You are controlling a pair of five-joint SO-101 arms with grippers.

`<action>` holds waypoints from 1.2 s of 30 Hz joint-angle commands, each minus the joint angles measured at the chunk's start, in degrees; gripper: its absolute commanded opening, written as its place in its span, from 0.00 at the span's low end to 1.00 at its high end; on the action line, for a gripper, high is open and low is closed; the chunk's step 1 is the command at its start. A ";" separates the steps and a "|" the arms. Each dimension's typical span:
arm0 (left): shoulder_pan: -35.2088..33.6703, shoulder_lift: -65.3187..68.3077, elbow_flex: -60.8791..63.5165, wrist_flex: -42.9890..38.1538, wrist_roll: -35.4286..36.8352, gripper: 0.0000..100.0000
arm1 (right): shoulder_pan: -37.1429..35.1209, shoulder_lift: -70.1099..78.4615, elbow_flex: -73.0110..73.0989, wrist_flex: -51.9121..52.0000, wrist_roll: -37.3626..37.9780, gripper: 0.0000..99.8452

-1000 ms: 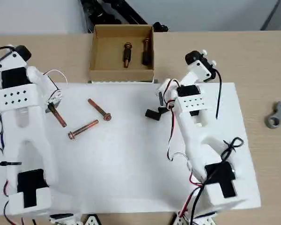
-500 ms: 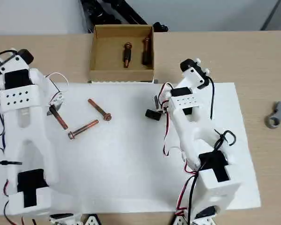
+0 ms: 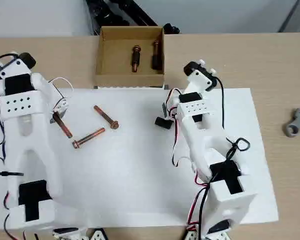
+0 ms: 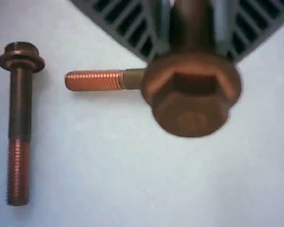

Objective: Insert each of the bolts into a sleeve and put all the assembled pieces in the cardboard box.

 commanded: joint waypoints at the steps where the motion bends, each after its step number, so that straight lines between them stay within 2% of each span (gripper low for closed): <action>1: -0.09 -3.16 -0.40 -1.05 -0.35 0.00 | -2.51 1.01 -0.09 4.97 3.69 0.14; 5: -0.09 -3.08 -0.40 -1.05 -0.35 0.00 | -2.42 1.01 -0.09 8.04 6.07 0.13; 10: -0.09 -3.08 -0.40 -1.05 -0.35 0.00 | -2.33 1.01 -0.09 9.19 7.82 0.01; 16: -0.09 -3.08 -0.40 -1.05 -1.32 0.00 | -2.42 -0.04 -0.97 11.30 9.23 0.01; 21: -0.09 -3.08 -0.40 -1.05 -1.67 0.00 | -2.95 -4.88 -5.71 20.18 12.40 0.01; 27: 0.35 -3.60 -0.22 -2.55 -2.81 0.00 | -3.12 -18.51 -7.30 28.35 16.35 0.01; 33: 0.53 -3.60 -0.31 -2.64 -4.84 0.00 | -3.21 -37.76 -7.30 28.88 24.00 0.01; 36: 0.62 -3.60 -0.48 -2.90 -5.71 0.00 | -3.12 -48.04 -7.12 28.53 30.24 0.01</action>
